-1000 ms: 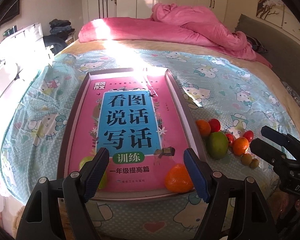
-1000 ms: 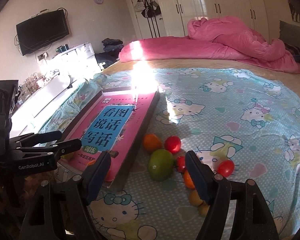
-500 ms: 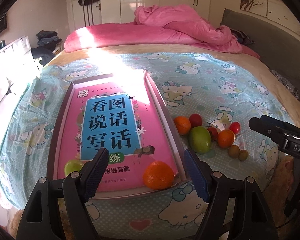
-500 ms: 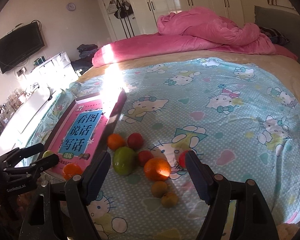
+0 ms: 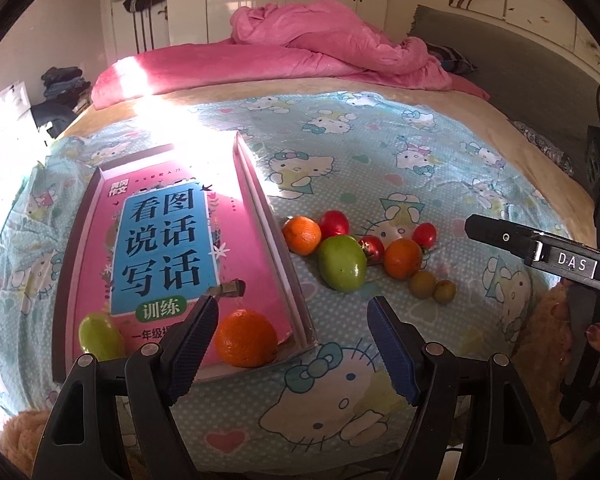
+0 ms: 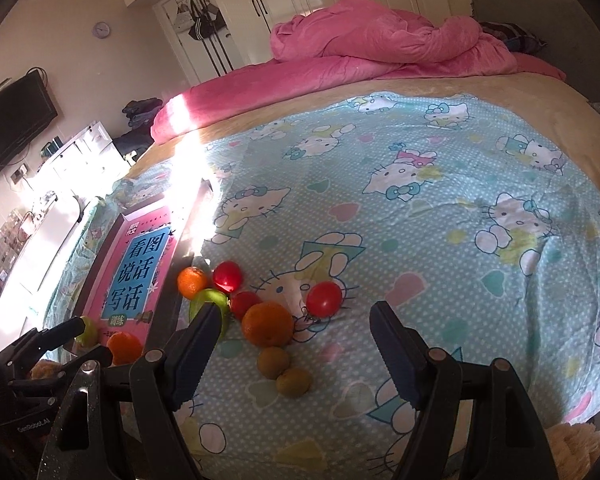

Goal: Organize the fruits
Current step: 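Withdraw both open tools from the workbook back toward the fruit pile, then grasp a second green apple with the left tool while the right tool grasps a small brown fruit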

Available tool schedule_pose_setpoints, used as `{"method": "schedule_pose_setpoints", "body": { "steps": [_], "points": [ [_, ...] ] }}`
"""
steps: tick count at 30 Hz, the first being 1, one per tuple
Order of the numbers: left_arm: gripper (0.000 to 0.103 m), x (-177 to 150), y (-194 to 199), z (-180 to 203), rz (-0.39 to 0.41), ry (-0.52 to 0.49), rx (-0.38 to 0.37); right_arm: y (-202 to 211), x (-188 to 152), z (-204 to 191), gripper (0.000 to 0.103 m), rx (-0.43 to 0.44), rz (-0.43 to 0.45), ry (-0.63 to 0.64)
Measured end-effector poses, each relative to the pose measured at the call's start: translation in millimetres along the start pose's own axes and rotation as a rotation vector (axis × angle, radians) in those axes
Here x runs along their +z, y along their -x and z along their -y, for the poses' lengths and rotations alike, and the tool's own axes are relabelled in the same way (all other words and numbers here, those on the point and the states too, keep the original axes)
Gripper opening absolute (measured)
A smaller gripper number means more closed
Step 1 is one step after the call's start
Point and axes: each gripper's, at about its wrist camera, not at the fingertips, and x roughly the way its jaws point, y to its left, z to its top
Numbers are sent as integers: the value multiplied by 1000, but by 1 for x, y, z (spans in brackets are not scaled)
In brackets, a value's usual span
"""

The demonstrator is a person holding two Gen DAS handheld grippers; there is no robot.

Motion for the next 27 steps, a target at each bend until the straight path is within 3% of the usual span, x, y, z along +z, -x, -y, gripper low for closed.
{"method": "schedule_pose_setpoints", "body": {
  "steps": [12, 17, 24, 27],
  "points": [
    [78, 1, -9, 10, -29, -5, -50, -25, -25, -5, 76, -15, -188, 74],
    [78, 5, -11, 10, -34, 2, -60, -32, -33, -9, 76, -21, -228, 114],
    [78, 17, -22, 17, -74, 32, -74, -38, -41, -10, 55, -13, -267, 145],
    [78, 24, -32, 22, -109, 34, -86, -40, -43, -13, 50, -9, -277, 168]
  ]
}}
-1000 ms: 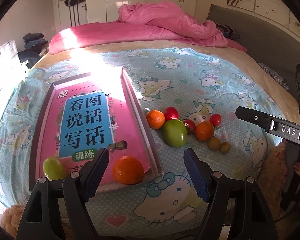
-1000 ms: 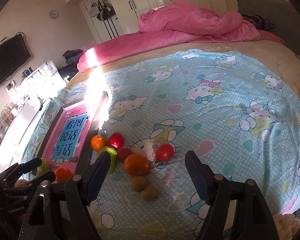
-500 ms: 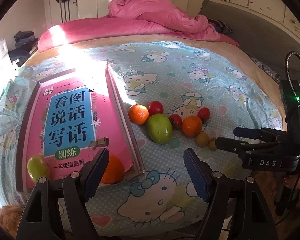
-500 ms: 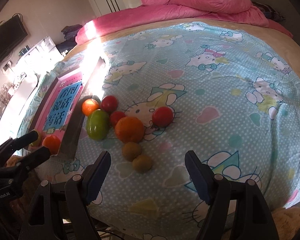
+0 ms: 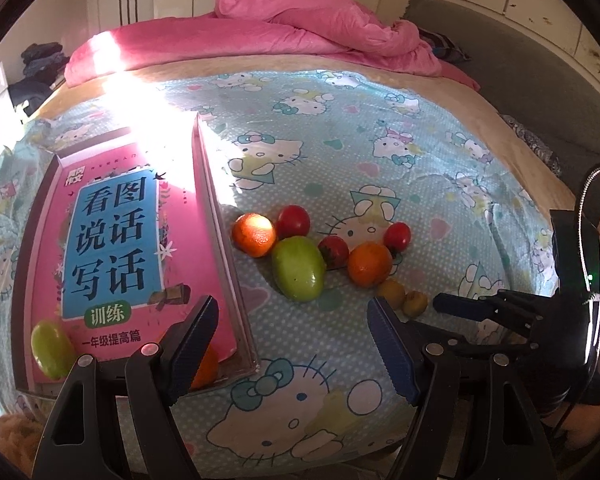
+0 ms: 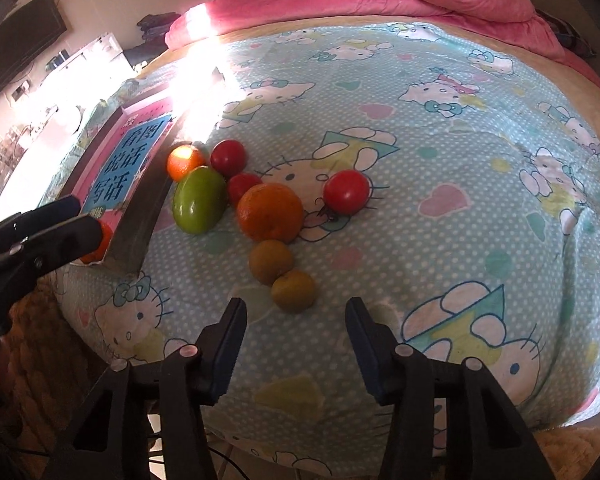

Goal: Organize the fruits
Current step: 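Grasp a second green apple with the left tool while the right tool grasps a small brown fruit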

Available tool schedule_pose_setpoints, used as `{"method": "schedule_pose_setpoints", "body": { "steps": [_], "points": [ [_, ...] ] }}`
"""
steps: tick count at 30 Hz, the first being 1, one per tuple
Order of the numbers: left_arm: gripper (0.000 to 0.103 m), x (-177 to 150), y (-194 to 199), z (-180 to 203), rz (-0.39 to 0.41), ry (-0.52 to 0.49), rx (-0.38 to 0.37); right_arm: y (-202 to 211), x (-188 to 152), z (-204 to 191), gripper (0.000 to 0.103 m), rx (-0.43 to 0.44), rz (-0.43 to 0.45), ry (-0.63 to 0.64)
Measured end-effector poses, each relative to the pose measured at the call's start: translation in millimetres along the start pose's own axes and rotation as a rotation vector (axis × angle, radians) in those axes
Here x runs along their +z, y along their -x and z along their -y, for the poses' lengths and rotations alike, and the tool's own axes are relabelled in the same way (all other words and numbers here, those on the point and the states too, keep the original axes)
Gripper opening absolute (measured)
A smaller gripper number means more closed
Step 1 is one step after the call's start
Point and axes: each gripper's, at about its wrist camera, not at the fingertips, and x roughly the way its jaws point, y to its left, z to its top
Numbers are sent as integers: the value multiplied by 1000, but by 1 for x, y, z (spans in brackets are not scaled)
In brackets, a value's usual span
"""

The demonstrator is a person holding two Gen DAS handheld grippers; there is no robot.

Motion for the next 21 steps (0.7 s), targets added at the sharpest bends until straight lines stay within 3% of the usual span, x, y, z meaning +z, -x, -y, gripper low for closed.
{"method": "schedule_pose_setpoints", "body": {
  "steps": [9, 14, 16, 21],
  "points": [
    [78, 15, -24, -2, -89, 84, -76, -9, 4, -2, 29, 12, -10, 20],
    [70, 20, -38, 0, -125, 96, -63, -10, 4, -2, 25, 9, -11, 21],
    [60, 21, -44, 1, -142, 104, -63, -10, 4, 1, 24, 18, -13, 8],
    [59, 24, -56, 2, -165, 120, -56, -8, 4, 2, 24, 22, -8, 0]
  ]
}}
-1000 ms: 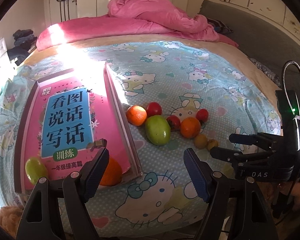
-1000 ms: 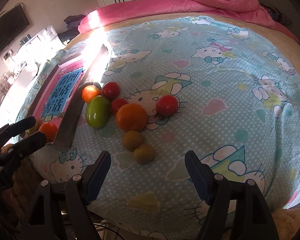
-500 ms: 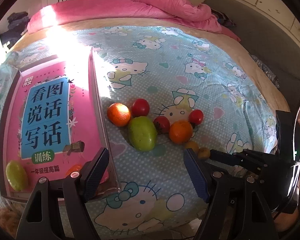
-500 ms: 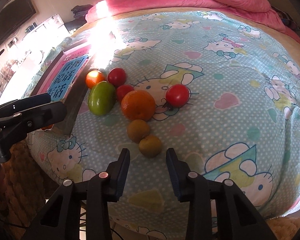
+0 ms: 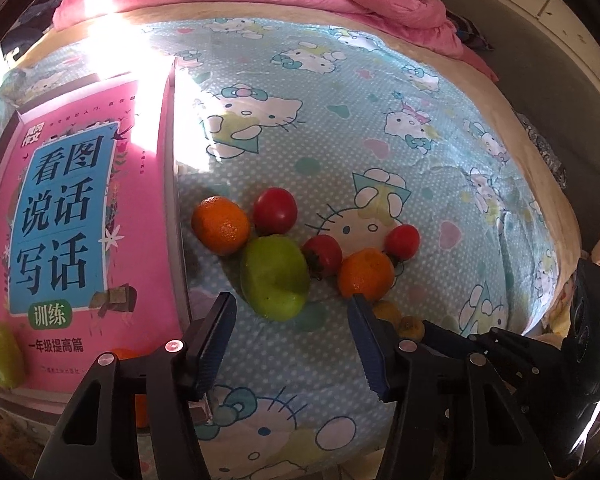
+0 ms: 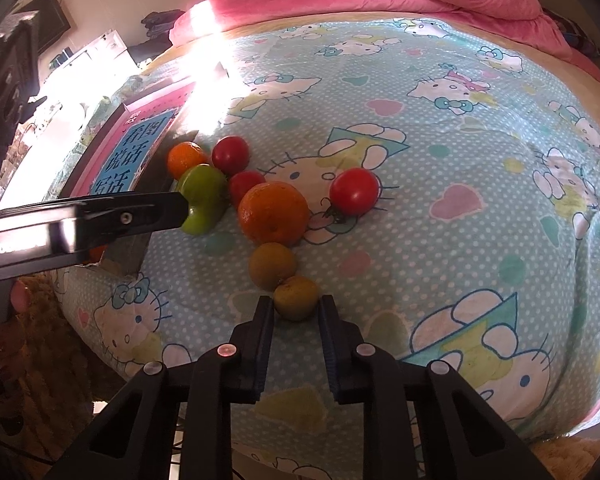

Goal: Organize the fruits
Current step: 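Grasp a second green apple with the left tool while the right tool grasps a small brown fruit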

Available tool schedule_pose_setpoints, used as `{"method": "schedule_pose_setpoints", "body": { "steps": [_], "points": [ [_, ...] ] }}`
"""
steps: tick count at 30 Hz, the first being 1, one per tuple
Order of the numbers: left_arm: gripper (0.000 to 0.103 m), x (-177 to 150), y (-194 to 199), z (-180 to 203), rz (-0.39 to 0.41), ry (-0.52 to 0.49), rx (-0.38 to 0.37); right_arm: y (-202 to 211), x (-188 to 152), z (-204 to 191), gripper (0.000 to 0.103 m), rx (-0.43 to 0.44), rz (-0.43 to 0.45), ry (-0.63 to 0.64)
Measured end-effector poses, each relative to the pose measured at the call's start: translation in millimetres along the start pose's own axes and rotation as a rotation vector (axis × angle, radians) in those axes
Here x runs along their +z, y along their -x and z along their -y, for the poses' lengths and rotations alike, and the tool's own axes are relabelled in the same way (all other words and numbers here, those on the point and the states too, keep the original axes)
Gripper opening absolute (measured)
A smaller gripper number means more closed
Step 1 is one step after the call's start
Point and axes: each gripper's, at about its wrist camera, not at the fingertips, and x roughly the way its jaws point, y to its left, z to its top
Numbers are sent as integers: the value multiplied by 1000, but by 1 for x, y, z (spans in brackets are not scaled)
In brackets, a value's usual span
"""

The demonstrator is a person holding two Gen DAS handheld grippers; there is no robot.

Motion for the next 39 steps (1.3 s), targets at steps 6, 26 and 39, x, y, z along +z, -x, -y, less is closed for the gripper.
{"method": "schedule_pose_setpoints", "body": {
  "steps": [6, 26, 39],
  "points": [
    [59, 4, -12, -3, -17, 26, 4, 1, 2, 6, 24, 7, 7, -33],
    [45, 11, -22, -9, 24, 30, 18, 2, 9, 15, 24, 12, 25, -72],
    [45, -6, -11, -12, 17, 25, -2, 5, 8, 18, 24, -18, 42, -79]
  ]
}}
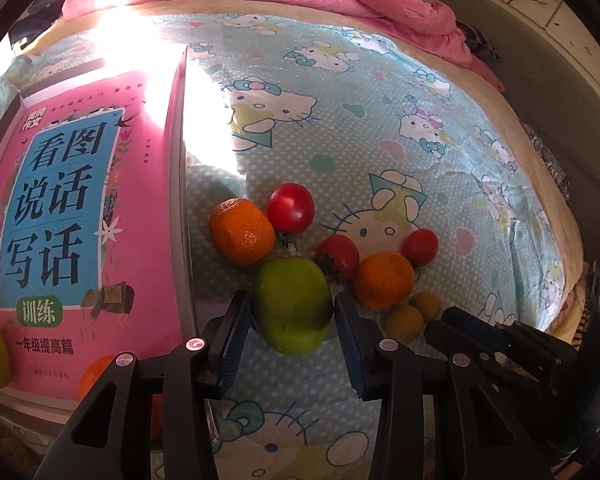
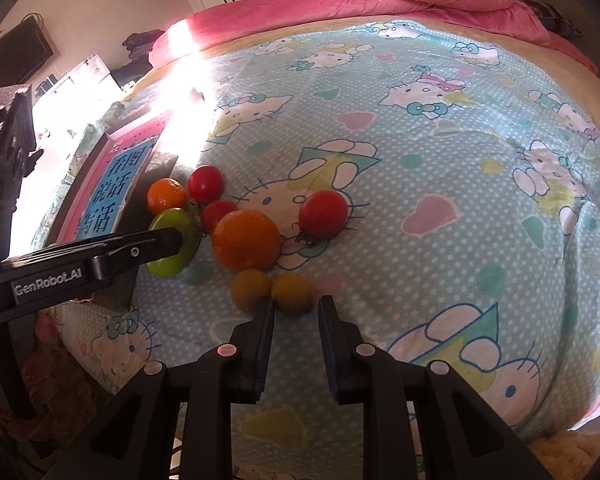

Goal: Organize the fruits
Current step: 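Grasp a second green apple with the left tool while the right tool grasps a small brown fruit, then carry the green apple in the left tool toward the workbook while the right tool carries the brown fruit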

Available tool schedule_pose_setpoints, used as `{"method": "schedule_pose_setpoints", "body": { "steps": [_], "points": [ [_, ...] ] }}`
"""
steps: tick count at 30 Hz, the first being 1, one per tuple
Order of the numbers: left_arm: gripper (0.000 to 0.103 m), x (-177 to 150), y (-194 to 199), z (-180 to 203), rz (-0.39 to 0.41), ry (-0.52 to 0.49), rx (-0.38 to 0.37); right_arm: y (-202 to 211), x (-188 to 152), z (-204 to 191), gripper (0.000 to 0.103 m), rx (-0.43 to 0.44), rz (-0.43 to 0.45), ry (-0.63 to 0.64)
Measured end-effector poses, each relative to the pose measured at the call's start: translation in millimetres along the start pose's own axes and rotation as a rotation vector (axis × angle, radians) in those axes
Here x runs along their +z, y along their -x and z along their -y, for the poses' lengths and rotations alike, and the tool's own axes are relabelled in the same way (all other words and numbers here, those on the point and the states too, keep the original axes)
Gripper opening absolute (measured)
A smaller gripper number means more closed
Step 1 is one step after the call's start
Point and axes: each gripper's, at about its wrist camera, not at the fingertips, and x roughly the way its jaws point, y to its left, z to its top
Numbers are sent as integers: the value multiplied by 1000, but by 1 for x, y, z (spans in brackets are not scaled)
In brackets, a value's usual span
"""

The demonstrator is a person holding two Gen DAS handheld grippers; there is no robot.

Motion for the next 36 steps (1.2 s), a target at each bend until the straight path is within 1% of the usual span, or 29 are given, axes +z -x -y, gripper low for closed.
{"method": "schedule_pose_setpoints", "body": {
  "steps": [4, 13, 19, 25, 34, 36],
  "points": [
    [44, -2, -1, 2, -12, -7, -6, -2, 0, 2, 24, -5, -9, -3],
    [46, 2, -8, 9, -23, -37, 28, -12, 6, 1, 24, 4, -18, 2],
    [50, 3, -12, 14, -24, -61, 47, -16, 10, -4, 24, 8, -9, 35],
    [50, 4, -13, 14, -26, -60, 44, -24, 16, -13, 24, -9, -13, 96],
    [49, 3, -16, 18, -18, -85, 61, -25, 16, -17, 24, -24, -7, 124],
    [48, 3, -16, 19, -14, -86, 61, -21, 16, -16, 24, -23, 6, 121]
  ]
}}
